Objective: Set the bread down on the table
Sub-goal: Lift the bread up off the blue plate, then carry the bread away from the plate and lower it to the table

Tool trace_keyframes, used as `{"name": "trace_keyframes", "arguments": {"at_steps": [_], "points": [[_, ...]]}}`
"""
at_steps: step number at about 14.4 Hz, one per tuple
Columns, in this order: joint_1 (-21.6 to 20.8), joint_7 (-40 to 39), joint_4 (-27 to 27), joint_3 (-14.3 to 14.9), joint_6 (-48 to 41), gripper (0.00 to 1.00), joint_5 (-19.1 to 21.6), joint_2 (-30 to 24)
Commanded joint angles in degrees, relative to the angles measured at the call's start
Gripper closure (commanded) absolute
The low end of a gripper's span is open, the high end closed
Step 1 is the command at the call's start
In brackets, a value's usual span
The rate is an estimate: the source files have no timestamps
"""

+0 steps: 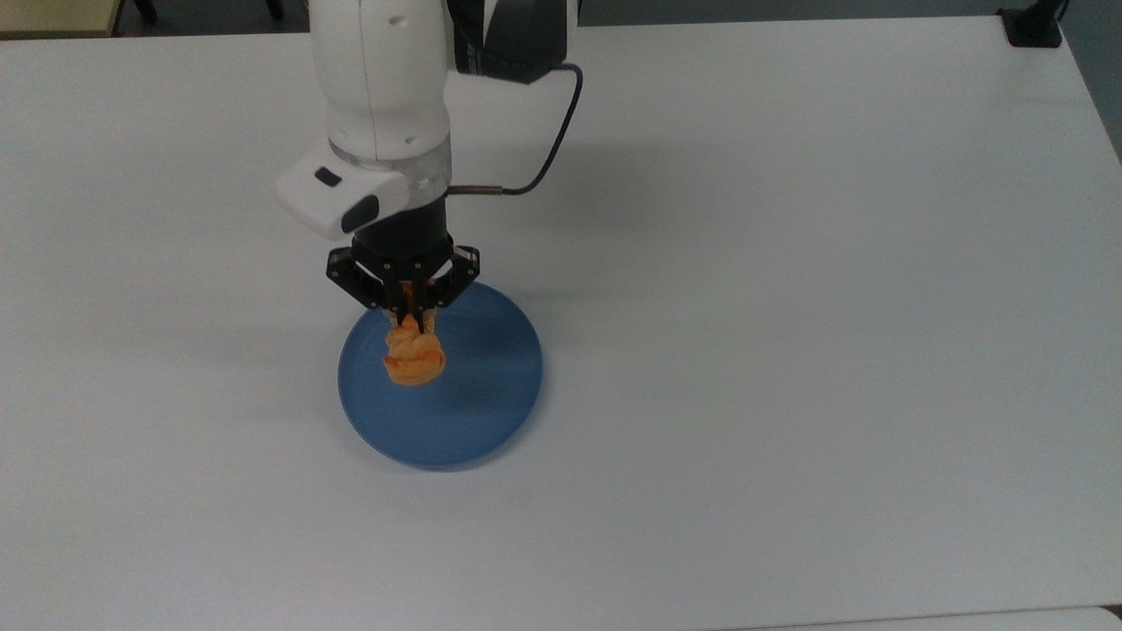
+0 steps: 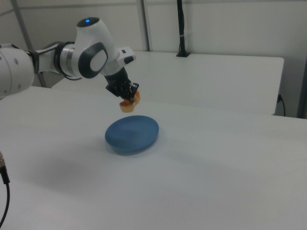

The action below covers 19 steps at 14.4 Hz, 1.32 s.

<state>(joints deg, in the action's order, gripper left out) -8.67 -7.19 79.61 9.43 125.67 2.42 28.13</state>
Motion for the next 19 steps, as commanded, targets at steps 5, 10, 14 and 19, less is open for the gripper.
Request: {"name": "trace_keyframes", "arguments": {"at_steps": [5, 10, 14, 19], "points": [[1.29, 3.94, 10.82, -0.38, -7.71, 1.00, 0.48, -15.02], [1.47, 3.85, 21.62, -1.16, -8.77, 1.00, 0.48, -24.16], [1.47, 3.85, 32.51, -3.10, -8.69, 1.00, 0.13, -30.84], [1.46, 3.94, 42.98, -5.56, -8.33, 1.00, -0.66, -34.72]]}}
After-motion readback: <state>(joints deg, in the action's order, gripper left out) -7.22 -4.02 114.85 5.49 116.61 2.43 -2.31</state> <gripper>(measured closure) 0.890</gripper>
